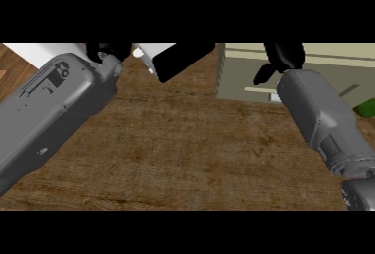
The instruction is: Pick up the can, place it into the drawer and close the drawer
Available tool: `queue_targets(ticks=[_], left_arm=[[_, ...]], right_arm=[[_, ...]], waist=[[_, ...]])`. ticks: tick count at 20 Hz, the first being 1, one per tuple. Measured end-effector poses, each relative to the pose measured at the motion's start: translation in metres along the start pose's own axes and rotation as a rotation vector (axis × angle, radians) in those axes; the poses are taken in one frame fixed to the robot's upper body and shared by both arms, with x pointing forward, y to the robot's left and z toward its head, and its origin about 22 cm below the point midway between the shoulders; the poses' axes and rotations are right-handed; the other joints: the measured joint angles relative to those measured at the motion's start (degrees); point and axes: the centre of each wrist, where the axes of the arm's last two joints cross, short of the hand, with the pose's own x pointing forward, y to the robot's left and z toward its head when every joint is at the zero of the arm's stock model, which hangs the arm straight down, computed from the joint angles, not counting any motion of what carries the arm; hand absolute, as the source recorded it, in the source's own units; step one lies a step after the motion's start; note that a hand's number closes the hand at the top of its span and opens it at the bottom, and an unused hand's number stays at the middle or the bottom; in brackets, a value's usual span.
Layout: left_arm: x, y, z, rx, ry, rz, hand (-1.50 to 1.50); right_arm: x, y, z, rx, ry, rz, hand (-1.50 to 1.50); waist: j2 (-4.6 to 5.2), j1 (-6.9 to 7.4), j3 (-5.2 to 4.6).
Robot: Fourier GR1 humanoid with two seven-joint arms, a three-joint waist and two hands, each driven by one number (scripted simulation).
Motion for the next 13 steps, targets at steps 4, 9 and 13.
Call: queue_targets(ticks=[4,9,13], left_arm=[[0.0004,0.0016,0.0009,-0.002,0.003,0.001,-1.50],[0.0046,0.0030,0.0023,-0.006,0.004,0.003,-1.50],[0.0044,0.0077,0.0049,-0.007,0.012,0.003,-1.50]], right_arm=[[0.0017,-0.0024,-0.0030,0.033,-0.012,-0.136,-1.50],[0.0015,-0.0062,-0.0064,0.035,0.039,-0.401,-1.50],[-0.0028,-0.0080,-0.0069,0.017,0.063,-0.565,-1.50]], waist=[[0.17,-0.32,0.07],[-0.12,-0.71,0.12],[-0.26,-0.55,0.03]])
